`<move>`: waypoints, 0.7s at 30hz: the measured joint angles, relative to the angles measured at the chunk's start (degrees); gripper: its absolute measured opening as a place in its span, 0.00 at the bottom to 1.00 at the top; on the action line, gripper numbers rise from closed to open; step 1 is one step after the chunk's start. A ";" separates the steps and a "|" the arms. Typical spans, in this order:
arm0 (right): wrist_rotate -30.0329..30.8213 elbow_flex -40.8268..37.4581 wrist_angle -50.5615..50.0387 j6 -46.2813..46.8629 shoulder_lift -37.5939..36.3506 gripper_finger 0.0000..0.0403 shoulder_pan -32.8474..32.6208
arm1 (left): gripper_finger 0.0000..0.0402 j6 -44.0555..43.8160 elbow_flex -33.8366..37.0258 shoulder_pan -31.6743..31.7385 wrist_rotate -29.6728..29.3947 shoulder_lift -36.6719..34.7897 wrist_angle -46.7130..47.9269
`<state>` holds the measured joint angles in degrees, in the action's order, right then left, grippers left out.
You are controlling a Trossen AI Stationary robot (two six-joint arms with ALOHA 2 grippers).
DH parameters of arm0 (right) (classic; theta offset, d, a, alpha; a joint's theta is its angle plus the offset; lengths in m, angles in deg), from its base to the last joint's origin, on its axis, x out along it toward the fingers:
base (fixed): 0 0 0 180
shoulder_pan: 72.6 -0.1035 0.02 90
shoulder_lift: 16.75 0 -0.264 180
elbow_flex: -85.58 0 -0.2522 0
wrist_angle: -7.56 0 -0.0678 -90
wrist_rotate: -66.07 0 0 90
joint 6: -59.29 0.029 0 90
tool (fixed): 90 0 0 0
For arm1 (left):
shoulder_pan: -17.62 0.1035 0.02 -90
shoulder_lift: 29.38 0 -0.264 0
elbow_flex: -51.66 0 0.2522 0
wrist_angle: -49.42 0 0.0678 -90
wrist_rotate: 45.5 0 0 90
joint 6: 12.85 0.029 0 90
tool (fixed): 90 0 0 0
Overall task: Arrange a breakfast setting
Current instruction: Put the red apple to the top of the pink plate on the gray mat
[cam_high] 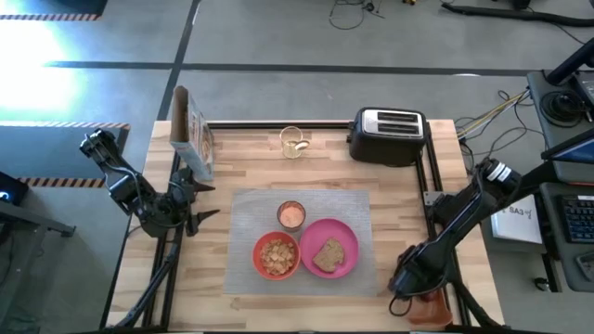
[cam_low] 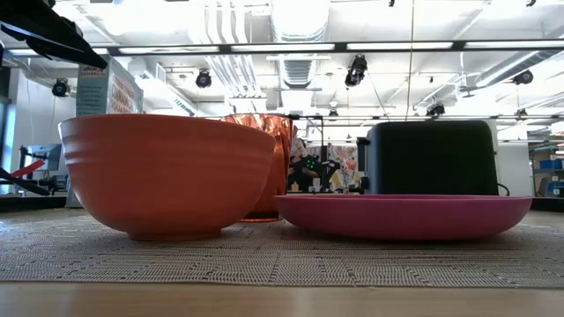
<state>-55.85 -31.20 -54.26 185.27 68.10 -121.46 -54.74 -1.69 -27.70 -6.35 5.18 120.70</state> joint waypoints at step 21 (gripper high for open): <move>3.49 1.06 0.41 1.67 -2.21 0.50 0.00 | 0.76 -0.72 0.00 0.00 -0.53 1.58 -1.42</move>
<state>-52.36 -30.14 -53.86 186.93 65.89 -121.46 -55.46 -1.69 -27.70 -6.88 6.77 119.28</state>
